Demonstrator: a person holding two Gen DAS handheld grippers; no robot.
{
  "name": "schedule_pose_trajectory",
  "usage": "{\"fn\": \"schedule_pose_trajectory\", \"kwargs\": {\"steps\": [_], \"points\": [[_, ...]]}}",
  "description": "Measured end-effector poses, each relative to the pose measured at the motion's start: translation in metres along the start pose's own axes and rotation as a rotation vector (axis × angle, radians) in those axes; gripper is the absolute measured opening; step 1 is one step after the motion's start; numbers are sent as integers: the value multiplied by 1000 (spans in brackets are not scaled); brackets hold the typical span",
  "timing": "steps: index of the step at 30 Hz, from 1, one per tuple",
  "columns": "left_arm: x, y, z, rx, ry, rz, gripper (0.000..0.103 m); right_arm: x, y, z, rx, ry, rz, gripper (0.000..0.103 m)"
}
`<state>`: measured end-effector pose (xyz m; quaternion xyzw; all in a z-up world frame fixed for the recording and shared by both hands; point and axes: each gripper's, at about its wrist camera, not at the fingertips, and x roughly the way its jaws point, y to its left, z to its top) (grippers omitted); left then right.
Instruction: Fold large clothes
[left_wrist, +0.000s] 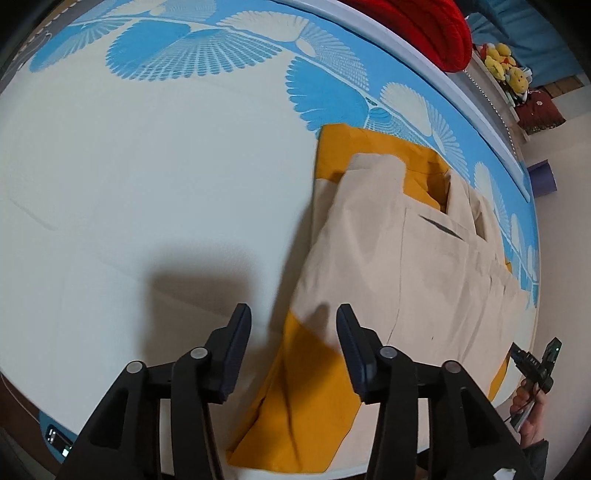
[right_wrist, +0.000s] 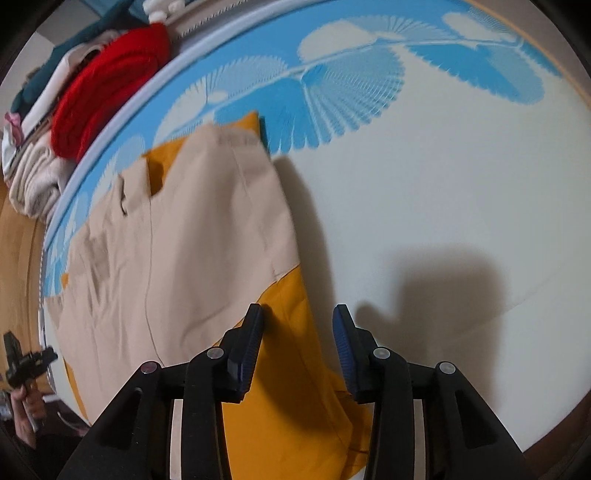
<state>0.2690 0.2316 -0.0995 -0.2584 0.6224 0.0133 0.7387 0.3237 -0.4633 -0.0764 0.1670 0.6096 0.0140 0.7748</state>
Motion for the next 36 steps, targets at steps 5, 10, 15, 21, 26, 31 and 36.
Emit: {"fn": "schedule_pose_trajectory", "kwargs": {"steps": [5,10,15,21,26,31,36], "points": [[12,-23,8,45,-29,11,47,13,12,-1,-51,25,-27,41],[19,-34,14,119,-68,57,19,-5,30,-1,-131,-60,-36,7],[9,-43,19,204,-116,90,1,-36,43,-3,-173,-177,-8,4],[-36,-53,31,189,-339,43,1,-73,46,3,-147,-354,36,3],[-42,-63,50,170,-452,68,1,-75,65,18,-162,-476,-43,3],[-23,-72,67,181,-449,143,1,-45,69,40,-123,-435,-113,3],[-15,-71,75,160,-495,174,1,-45,80,46,-135,-539,-152,3]]}}
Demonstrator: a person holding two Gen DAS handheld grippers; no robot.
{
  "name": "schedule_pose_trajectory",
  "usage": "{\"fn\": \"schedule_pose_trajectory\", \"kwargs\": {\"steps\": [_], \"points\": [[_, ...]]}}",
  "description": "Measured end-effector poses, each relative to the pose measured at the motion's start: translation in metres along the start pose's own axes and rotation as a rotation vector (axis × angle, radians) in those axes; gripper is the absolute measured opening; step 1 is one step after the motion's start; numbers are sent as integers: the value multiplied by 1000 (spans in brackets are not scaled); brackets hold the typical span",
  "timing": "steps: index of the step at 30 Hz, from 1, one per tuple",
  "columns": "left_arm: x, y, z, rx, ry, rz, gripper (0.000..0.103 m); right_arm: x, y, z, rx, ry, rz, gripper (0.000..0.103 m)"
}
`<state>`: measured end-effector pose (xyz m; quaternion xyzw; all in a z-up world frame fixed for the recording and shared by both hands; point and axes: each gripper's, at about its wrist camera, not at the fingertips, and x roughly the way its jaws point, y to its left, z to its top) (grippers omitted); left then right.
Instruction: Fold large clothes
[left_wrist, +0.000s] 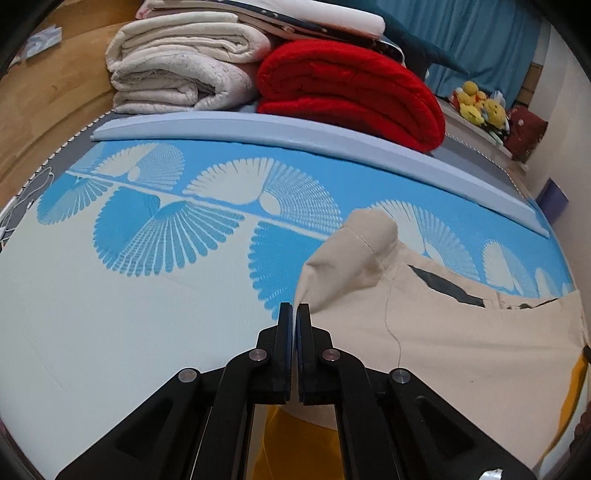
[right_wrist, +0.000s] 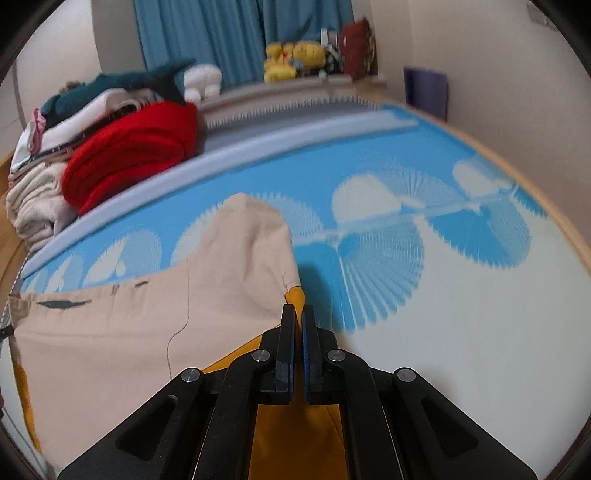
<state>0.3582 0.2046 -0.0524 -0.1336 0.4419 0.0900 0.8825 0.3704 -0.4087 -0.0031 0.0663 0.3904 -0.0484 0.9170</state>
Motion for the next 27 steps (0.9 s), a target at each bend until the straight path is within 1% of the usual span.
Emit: {"fn": "schedule_pose_trajectory", "kwargs": {"steps": [1,2,3,4,5,6,7,8,9,10,11,12,13,14,15,16,17,18,19,20,21,22,23,24,25,26,27], "points": [[4,0,-1,-2,8,16,4,2,3,1,-11,-15,-16,3],[14,1,-3,-4,40,41,8,7,4,0,-16,-5,-28,3],[28,3,-5,-10,100,44,8,14,5,-2,-15,17,-39,3],[39,5,-8,-22,160,21,9,30,3,-7,-6,84,-54,5],[50,9,-12,-42,230,-14,18,52,-2,-16,13,192,-55,8],[60,12,-18,-63,298,-58,22,64,-5,-22,26,262,-57,8],[64,13,-22,-61,332,-69,29,80,-13,-33,52,359,-55,11],[67,12,-26,-41,364,-68,34,83,-17,-38,71,385,-42,13],[69,11,-31,-7,387,-62,34,85,-22,-41,99,409,-22,17],[69,11,-34,16,395,-62,34,85,-25,-42,115,421,-13,22],[69,12,-36,26,400,-68,33,83,-26,-42,116,425,-13,24],[69,12,-38,28,406,-75,30,82,-27,-43,113,430,-14,26],[69,14,-41,27,416,-95,14,81,-27,-45,110,439,-6,25],[68,12,-42,37,418,-102,5,80,-26,-45,108,445,2,22],[62,9,-40,56,396,-92,4,78,-24,-47,101,438,11,11],[53,6,-36,82,340,-64,3,71,-20,-44,82,405,10,6],[44,6,-31,83,287,-55,2,66,-20,-42,73,369,5,5],[35,6,-27,66,244,-58,2,56,-18,-36,69,307,2,5],[28,9,-23,39,209,-56,2,40,-16,-27,75,216,4,4],[26,11,-22,30,201,-44,1,33,-14,-23,76,176,-2,4],[27,13,-22,27,201,-15,0,31,-11,-24,74,167,-15,4],[29,16,-24,29,215,33,0,35,-11,-26,76,189,-33,5],[34,19,-26,21,252,53,0,39,-12,-29,81,213,-50,5],[41,26,-30,-9,320,40,0,50,-16,-35,102,274,-75,7],[44,30,-34,-30,362,22,4,56,-19,-40,116,320,-82,14],[41,33,-35,-36,377,6,5,61,-24,-43,133,360,-92,16],[33,32,-35,-8,359,-6,5,60,-26,-43,143,365,-92,19]]}}
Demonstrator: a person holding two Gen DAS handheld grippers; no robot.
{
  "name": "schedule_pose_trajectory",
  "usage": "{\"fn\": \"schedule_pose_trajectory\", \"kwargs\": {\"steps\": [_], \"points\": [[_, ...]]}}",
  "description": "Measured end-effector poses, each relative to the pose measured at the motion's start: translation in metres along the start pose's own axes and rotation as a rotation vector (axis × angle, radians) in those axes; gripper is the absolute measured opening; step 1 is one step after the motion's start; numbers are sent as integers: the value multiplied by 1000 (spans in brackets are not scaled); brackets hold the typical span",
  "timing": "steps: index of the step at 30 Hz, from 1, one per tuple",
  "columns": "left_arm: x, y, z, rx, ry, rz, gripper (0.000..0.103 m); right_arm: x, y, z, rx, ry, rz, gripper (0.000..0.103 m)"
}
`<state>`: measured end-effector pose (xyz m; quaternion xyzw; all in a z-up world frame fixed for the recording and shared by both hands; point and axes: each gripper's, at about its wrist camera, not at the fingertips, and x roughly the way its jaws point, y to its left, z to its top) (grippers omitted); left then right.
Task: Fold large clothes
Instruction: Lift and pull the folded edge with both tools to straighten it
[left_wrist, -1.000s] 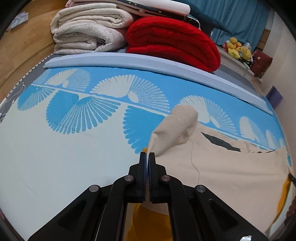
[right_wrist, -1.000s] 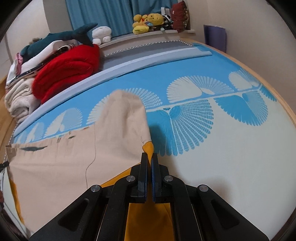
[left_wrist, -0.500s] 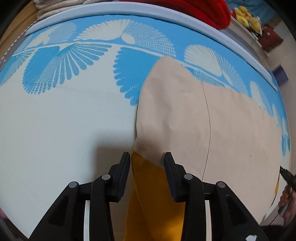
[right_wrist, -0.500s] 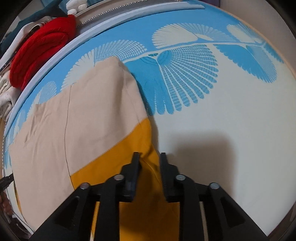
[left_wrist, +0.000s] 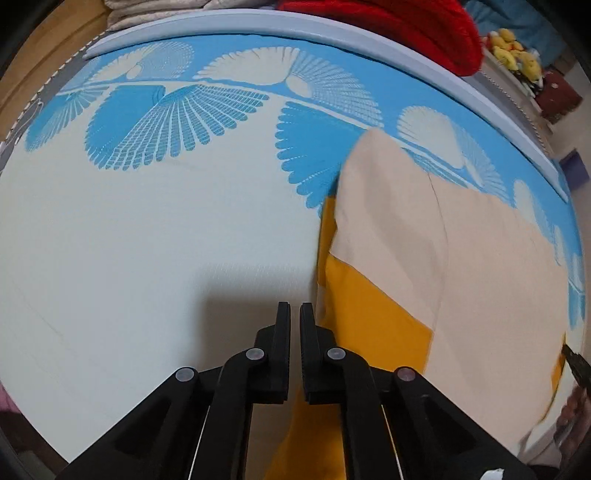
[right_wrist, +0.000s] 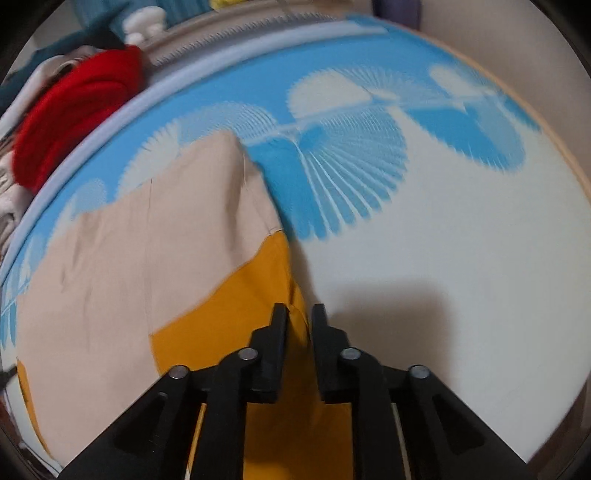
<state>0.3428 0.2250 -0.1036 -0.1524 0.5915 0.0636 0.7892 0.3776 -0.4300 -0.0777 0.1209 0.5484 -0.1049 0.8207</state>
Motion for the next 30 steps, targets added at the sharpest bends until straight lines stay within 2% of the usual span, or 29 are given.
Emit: {"fn": "schedule_pose_trajectory", "kwargs": {"steps": [2,4,5,7,9,12,14,17,26,30], "points": [[-15,-7,-3,71,-29,-35,9,-14,-2,0,-9,-36,5,24],[-22,-14,-15,133,1,-118,15,-33,2,-3,-71,-93,-4,28],[-20,-19,-24,175,42,-158,16,-41,4,-7,-112,-105,10,29],[-15,-31,-40,280,105,-171,17,-45,5,-16,-180,-78,65,30],[-12,-47,-62,427,135,-141,16,-47,8,-28,-235,-38,97,30],[-3,-58,-89,540,216,-153,17,-37,6,-54,-338,79,117,30],[8,-58,-104,594,267,-113,17,-29,3,-72,-388,151,98,30],[24,-54,-124,659,334,-31,21,-3,-8,-102,-464,299,-4,30],[22,-52,-140,688,366,61,21,-2,-26,-117,-447,355,-60,30],[16,-53,-151,713,355,145,21,-5,-33,-120,-428,368,-131,30]]}}
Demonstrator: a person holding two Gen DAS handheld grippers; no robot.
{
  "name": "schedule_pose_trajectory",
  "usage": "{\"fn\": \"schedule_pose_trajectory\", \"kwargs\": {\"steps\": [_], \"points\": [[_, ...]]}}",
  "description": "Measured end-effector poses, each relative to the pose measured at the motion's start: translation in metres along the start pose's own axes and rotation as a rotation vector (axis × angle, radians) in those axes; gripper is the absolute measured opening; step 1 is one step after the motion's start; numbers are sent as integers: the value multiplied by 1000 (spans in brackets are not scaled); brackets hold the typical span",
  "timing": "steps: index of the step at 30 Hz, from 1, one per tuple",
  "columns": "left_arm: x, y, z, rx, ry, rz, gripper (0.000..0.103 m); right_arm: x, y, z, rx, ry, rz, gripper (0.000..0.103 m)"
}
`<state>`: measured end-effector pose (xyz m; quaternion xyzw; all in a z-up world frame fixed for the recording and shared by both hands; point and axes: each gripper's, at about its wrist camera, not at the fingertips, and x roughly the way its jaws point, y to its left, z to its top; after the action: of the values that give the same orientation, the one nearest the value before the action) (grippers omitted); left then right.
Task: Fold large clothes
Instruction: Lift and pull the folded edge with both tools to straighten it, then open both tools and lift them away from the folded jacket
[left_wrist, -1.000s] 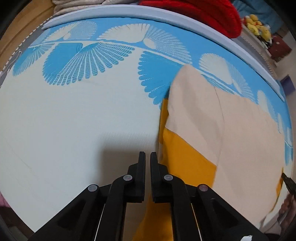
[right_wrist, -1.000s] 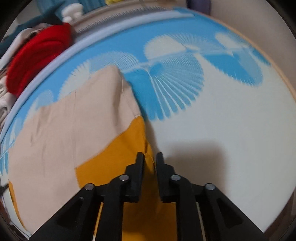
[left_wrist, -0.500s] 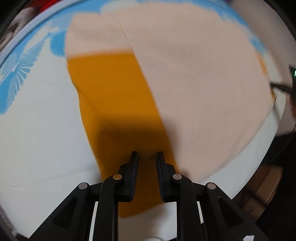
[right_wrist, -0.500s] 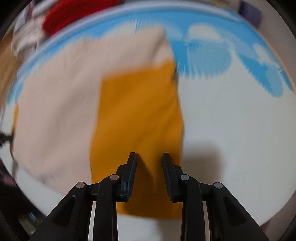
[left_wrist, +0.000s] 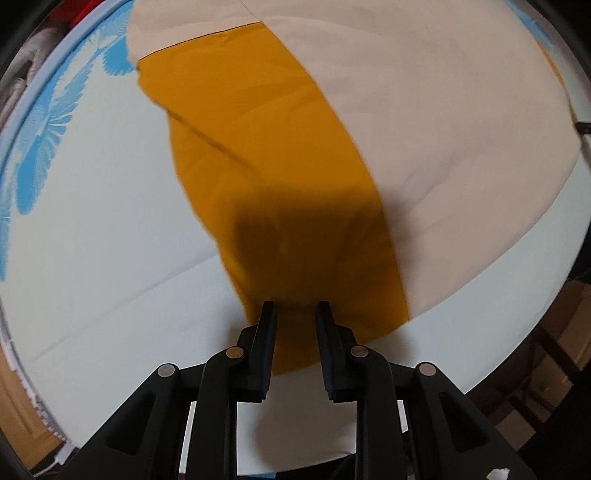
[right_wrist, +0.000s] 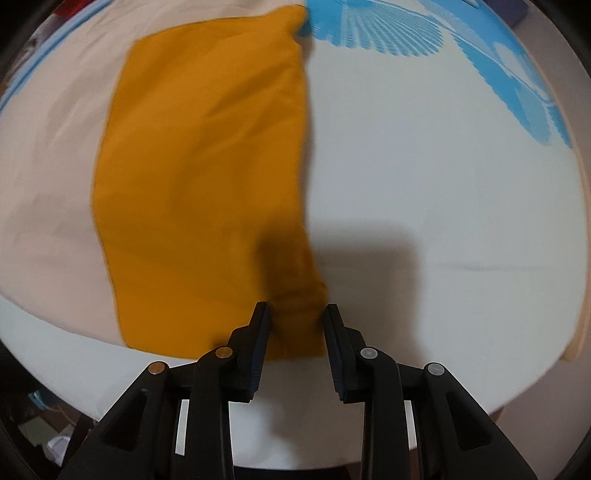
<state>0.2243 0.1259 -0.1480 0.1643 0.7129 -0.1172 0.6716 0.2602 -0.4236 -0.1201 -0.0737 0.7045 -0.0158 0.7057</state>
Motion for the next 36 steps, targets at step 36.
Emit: {"fn": "schedule_pose_trajectory", "kwargs": {"steps": [36], "points": [[-10,-54,-65,-713,-361,-426,34,-43,238,-37,-67,-451,24,33]]}}
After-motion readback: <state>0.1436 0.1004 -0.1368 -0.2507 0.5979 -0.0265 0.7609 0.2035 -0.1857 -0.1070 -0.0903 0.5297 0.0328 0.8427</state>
